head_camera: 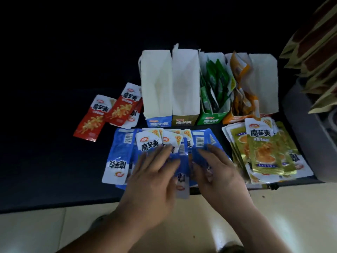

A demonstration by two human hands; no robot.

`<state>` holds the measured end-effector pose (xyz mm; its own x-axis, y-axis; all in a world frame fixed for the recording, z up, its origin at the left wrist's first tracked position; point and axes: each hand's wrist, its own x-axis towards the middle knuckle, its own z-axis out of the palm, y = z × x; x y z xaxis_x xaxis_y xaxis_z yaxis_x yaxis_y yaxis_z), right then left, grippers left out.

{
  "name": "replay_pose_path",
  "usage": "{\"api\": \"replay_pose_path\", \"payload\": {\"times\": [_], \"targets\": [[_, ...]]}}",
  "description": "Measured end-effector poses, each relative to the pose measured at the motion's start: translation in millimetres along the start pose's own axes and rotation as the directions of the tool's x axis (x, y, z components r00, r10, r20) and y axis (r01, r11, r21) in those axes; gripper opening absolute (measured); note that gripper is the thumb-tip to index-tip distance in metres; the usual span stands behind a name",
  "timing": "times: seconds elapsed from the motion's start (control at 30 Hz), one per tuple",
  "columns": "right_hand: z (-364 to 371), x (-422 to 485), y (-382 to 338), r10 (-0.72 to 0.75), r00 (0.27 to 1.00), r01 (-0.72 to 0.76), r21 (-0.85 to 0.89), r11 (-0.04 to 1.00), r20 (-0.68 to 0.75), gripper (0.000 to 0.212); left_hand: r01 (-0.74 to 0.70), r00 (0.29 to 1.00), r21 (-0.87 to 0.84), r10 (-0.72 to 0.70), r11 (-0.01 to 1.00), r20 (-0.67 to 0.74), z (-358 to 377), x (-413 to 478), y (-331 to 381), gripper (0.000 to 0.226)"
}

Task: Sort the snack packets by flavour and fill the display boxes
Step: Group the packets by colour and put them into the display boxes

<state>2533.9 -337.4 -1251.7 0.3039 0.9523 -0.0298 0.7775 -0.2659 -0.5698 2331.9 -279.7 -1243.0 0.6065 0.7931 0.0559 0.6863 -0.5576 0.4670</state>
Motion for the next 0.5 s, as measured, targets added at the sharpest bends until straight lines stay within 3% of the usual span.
{"api": "replay_pose_path", "payload": {"times": [0.1, 0.2, 0.4, 0.5], "targets": [[12.0, 10.1, -18.0, 0.037, 0.996, -0.032, -0.068, 0.997, 0.075, 0.065, 0.302, 0.952, 0.011, -0.301, 0.953, -0.057, -9.2, -21.1, -40.3, 0.057], [23.3, 17.8, -38.7, 0.099, 0.980, -0.070, -0.167, 0.983, 0.171, 0.099, 0.575, 0.818, -0.016, -0.574, 0.818, 0.020, -11.8, -35.9, -61.3, 0.079], [31.8, 22.6, -49.5, 0.114, 0.974, -0.054, -0.290, 0.955, 0.195, 0.106, 0.598, 0.800, -0.203, -0.593, 0.775, 0.092, -9.0, -23.2, -41.8, 0.089], [31.3, 24.3, -45.3, 0.096, 0.981, -0.044, -0.284, 0.958, 0.170, 0.101, 0.554, 0.824, -0.290, -0.563, 0.780, 0.059, -8.7, -13.2, -27.2, 0.056]]}}
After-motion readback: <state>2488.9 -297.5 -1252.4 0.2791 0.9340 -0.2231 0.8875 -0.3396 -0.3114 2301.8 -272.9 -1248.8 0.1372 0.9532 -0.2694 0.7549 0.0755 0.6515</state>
